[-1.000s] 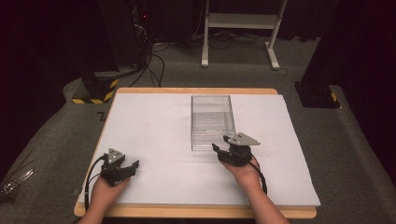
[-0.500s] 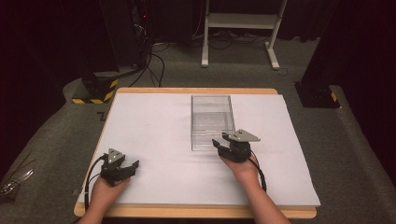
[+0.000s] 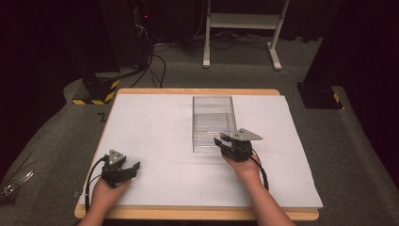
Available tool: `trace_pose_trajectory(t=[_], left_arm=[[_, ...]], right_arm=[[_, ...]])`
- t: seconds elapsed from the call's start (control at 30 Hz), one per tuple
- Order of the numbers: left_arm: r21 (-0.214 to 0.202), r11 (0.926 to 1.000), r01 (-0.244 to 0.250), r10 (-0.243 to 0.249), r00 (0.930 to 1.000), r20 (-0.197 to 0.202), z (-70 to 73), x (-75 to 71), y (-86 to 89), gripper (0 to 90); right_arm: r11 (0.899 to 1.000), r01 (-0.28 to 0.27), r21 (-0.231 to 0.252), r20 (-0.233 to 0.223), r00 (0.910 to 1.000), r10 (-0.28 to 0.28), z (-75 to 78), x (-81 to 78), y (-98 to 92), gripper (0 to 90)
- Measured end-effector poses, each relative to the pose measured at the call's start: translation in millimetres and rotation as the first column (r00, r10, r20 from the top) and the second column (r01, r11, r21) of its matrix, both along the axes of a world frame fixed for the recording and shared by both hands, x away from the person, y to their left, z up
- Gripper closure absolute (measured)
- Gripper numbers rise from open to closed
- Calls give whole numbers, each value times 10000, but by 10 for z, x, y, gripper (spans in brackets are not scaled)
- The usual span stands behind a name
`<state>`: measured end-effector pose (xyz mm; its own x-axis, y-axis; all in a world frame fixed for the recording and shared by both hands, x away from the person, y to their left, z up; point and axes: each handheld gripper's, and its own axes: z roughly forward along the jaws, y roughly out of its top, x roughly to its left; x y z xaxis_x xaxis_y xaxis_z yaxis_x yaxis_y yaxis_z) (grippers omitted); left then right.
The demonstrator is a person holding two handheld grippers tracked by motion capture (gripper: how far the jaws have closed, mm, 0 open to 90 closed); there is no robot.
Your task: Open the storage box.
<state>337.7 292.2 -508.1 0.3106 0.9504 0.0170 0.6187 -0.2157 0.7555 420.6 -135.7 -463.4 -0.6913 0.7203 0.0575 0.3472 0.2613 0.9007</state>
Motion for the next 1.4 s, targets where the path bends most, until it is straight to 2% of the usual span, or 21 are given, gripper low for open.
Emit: trace_pose_trajectory(t=[0.27, 0.5, 0.93, 1.4], left_arm=[[24, 10000, 3, -3, 10000, 10, 0, -1, -1, 352], [29, 10000, 2, -2, 10000, 14, 0, -1, 0, 352], [35, 10000, 8, -8, 10000, 17, 0, -1, 0, 352], [34, 10000, 7, -7, 10000, 14, -1, -2, -1, 352]], right_arm=[[9997, -200, 138, -47, 9998, 201, -15, 25, -17, 656], [9991, -395, 143, 91, 9992, 394, -36, 35, -37, 666], [9956, -741, 580, 32, 9972, 741, -67, 32, -159, 770], [9910, -1055, 827, -56, 9943, 1064, -80, -127, -242, 792]])
